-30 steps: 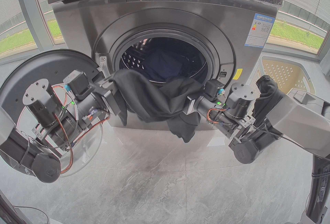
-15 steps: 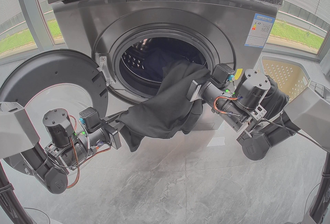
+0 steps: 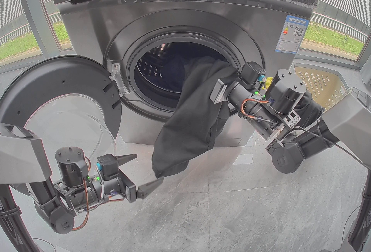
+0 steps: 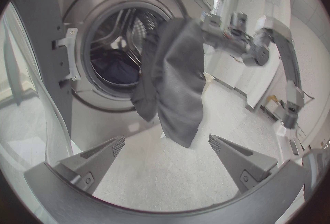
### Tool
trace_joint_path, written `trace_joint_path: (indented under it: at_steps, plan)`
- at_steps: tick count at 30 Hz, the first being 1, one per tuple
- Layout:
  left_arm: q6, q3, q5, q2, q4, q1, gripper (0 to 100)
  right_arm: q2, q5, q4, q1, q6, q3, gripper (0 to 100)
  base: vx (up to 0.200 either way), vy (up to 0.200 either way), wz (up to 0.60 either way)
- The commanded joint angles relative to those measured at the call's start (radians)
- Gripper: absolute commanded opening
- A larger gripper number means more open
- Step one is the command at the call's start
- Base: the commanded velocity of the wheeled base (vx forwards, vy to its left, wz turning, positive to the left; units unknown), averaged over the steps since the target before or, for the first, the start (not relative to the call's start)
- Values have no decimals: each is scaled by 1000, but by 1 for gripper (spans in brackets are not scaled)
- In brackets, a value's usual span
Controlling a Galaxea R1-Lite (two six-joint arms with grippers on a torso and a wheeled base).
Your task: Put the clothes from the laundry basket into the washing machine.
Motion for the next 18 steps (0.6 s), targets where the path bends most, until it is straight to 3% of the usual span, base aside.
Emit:
trace_joint_path:
  at_steps: [1, 6, 9, 12, 13, 15, 18]
  plan:
    - [41, 73, -30, 43, 0, -9, 100, 2, 1, 5, 2, 0, -38, 0, 0, 0, 0]
    - [43, 60, -40, 40, -2, -15, 100, 10, -4, -4, 9, 2, -25, 0, 0, 0, 0]
    - [20, -47, -28, 20, -2, -38, 100, 32, -18, -12, 24, 2, 2, 0, 0, 0, 0]
    - [-34, -173, 9, 29, 0, -56, 100, 36, -18, -11, 33, 0, 8, 0, 0, 0, 0]
    - [-34, -173, 9, 29, 0, -56, 100, 36, -18, -11, 33, 0, 8, 0, 0, 0, 0]
    - [-78, -325, 69, 71, 0, -84, 100, 53, -19, -9, 47, 0, 8, 0, 0, 0, 0]
    - [-91, -426, 85, 123, 3, -99, 100, 58, -19, -4, 59, 0, 5, 0, 0, 0, 0]
